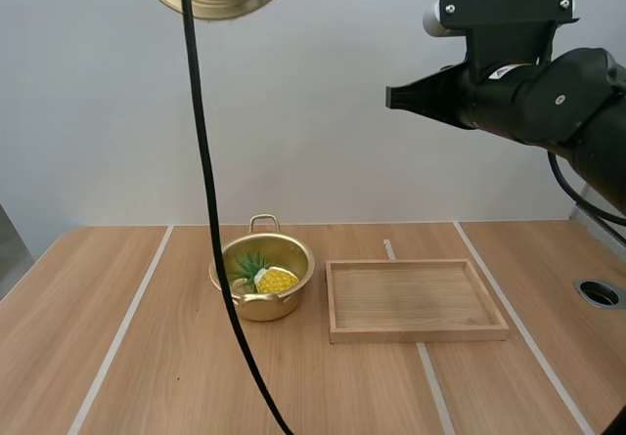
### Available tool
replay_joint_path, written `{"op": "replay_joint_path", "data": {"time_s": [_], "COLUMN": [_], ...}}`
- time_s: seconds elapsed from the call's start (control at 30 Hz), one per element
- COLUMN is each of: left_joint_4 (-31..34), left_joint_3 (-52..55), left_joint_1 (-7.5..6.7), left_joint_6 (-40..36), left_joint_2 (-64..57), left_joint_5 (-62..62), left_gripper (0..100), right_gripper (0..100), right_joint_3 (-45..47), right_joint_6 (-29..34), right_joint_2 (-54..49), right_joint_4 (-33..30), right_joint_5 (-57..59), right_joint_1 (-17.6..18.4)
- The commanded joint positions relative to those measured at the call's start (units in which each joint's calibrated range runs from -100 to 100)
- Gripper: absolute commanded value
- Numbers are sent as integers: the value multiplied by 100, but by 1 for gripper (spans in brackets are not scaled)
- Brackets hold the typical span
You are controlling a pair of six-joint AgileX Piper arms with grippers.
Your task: Open the pot, put the pineapple inside, and close it
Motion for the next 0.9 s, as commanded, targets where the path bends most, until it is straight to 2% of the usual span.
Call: {"op": "replay_joint_path", "data": {"time_s": [0.0, 0.4, 0.87], "left_joint_4": [178, 304, 304], "left_joint_3": [-38, 137, 1599], "left_joint_1": [-7, -7, -7], "left_joint_6": [-54, -54, 176], "left_joint_2": [542, 1434, 1529], "left_joint_5": [216, 1411, 1094], "left_gripper": [0, 0, 0], "right_gripper": [0, 0, 0], "right_joint_3": [-26, -26, -26], "right_joint_6": [-30, -30, -30], "right_joint_2": [-66, -66, -66], "right_joint_4": [-37, -37, -37], "right_joint_5": [-41, -41, -41], "right_joint_1": [-23, -23, -23]}}
